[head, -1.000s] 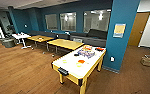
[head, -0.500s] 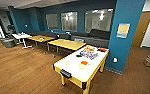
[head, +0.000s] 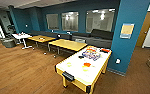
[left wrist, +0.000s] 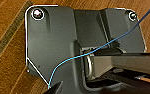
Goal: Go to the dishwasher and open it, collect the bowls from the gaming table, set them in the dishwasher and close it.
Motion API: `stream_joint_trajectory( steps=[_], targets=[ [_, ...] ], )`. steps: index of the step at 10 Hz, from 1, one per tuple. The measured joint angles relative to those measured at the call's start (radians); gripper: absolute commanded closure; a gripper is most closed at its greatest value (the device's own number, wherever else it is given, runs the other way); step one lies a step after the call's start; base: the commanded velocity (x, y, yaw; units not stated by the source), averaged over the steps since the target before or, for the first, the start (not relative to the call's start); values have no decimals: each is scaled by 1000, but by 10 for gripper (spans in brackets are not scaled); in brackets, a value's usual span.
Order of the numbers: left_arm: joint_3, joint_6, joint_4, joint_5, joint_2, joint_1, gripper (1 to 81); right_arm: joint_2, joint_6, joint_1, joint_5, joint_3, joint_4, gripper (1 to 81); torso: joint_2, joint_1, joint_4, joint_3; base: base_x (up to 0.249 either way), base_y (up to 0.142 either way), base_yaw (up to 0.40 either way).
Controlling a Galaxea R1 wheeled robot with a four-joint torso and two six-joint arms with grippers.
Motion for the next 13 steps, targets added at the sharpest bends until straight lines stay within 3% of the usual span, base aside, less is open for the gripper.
stream_joint_trajectory(
  steps=[13],
  targets=[
    [-1, 0, 0, 0, 3, 0, 10, 0, -4, 1, -6, 0, 0, 10, 0, 0, 0, 0, 116, 102, 0]
  ],
)
